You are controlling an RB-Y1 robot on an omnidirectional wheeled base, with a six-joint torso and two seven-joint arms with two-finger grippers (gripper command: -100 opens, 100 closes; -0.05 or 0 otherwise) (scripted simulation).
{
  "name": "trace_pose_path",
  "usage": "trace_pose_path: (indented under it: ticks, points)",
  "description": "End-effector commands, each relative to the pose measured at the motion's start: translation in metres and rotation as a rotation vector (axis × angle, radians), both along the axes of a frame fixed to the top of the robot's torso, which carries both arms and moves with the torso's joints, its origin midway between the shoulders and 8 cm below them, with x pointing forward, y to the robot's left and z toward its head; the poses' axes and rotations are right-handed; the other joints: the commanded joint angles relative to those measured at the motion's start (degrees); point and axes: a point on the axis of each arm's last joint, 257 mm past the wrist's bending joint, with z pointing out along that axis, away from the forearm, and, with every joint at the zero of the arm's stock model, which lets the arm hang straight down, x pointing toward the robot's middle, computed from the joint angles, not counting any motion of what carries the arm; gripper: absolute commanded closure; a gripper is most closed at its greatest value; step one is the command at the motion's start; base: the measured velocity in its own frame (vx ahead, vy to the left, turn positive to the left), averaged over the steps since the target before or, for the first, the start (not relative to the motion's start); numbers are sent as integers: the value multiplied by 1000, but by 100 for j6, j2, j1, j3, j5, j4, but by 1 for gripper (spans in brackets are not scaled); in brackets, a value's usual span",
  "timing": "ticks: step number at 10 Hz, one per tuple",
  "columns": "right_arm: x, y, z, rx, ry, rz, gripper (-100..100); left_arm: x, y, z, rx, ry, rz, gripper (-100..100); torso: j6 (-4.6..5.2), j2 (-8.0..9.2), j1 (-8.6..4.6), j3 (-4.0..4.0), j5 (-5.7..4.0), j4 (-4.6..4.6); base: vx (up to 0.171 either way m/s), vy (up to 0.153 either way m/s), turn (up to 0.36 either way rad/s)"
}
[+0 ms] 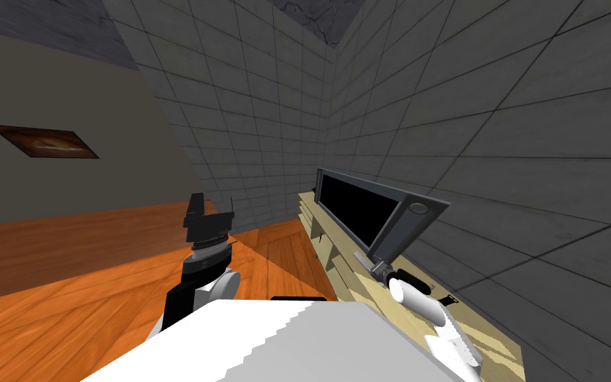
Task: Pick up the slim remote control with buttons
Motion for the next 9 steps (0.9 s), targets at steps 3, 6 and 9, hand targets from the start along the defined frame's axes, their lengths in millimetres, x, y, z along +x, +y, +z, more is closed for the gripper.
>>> trace_pose_path:
  ticks: [3, 6, 9]
  points:
    - [-13, 4, -24, 82, 82, -31, -100, 0, 0, 0, 0, 0, 0, 0, 0, 2, 2, 1, 0, 0, 51, -32, 21]
    - [-31, 9, -48, 174, 171, -69, -100, 0, 0, 0, 0, 0, 0, 0, 2, 3, 2, 1, 0, 0, 59, -37, 29]
    - [-49, 15, -68, 257, 258, -106, -100, 0, 0, 0, 0, 0, 0, 0, 1, -6, -5, -4, -2, -2, 77, -55, 38]
